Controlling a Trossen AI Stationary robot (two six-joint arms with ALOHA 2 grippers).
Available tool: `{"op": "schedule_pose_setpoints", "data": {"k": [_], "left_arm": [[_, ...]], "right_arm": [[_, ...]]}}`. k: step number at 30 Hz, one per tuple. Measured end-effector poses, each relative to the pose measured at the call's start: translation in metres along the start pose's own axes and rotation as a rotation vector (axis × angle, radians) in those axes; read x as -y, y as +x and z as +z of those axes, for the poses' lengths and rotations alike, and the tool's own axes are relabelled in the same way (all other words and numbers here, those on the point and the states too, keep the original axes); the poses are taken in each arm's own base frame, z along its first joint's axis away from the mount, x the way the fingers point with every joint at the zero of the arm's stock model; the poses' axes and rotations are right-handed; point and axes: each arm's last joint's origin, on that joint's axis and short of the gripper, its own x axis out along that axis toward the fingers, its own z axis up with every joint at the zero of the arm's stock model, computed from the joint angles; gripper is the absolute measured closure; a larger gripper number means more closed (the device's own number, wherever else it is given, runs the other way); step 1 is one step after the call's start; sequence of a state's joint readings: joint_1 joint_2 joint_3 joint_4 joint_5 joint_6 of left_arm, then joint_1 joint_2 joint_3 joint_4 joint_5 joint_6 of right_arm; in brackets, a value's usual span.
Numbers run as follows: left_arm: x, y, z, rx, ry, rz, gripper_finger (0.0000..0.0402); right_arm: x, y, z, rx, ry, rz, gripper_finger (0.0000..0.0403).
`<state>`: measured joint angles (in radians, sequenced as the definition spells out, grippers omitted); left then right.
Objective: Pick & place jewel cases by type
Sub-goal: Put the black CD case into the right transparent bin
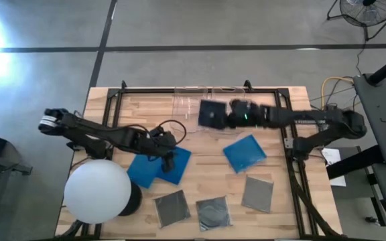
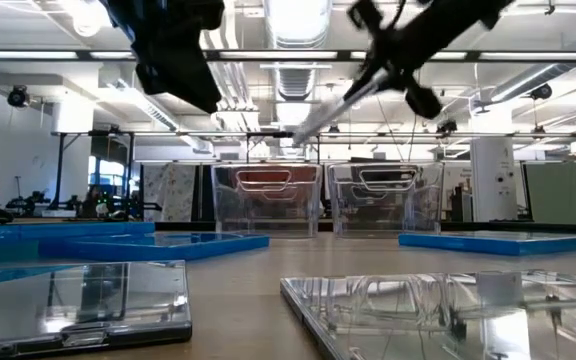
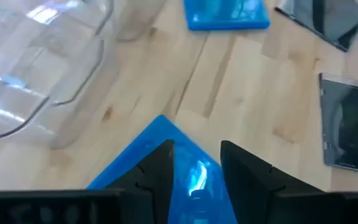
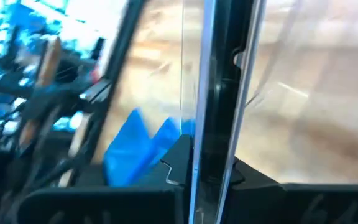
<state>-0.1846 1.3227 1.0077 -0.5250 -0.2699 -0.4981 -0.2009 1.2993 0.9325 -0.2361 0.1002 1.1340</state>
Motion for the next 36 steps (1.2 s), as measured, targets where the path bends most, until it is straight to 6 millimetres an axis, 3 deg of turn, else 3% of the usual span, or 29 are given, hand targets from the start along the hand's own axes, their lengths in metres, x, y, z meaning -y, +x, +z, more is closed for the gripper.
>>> {"op": "schedule_pose_setpoints", "data": {"k": [5, 9, 12, 16, 19, 25, 30, 36], "left_arm": [[-0.005, -0.003, 0.001, 0.000, -0.052, 0.017, 0.0287], [-0.009, 0.001, 0.002, -0.005, -0.098, 0.048, 0.0287], [-0.013, 0.005, 0.003, -0.013, -0.142, 0.070, 0.0287], [-0.019, 0.011, 0.005, -0.017, -0.165, 0.107, 0.0287], [-0.026, 0.015, 0.007, -0.015, -0.199, 0.131, 0.0287], [-0.035, 0.018, 0.011, -0.011, -0.227, 0.157, 0.0287], [-0.036, 0.018, 0.011, -0.009, -0.225, 0.160, 0.0287], [-0.037, 0.018, 0.011, -0.011, -0.236, 0.161, 0.0287]], "right_arm": [[0.037, -0.002, 0.057, 0.013, 0.114, -0.109, 0.0390], [0.065, -0.009, 0.085, -0.037, 0.136, -0.117, 0.0390], [0.071, -0.022, 0.100, -0.133, 0.025, -0.092, 0.0390], [0.077, -0.045, 0.109, -0.243, -0.145, -0.276, 0.0390], [0.078, -0.049, 0.115, -0.311, -0.188, -0.329, 0.0390], [0.080, -0.030, 0.122, -0.515, -0.317, -0.292, 0.0390], [0.078, -0.005, 0.117, -0.727, -0.544, -0.276, 0.0390], [0.064, 0.026, 0.116, -0.815, -0.750, -0.231, 0.0389]]}}
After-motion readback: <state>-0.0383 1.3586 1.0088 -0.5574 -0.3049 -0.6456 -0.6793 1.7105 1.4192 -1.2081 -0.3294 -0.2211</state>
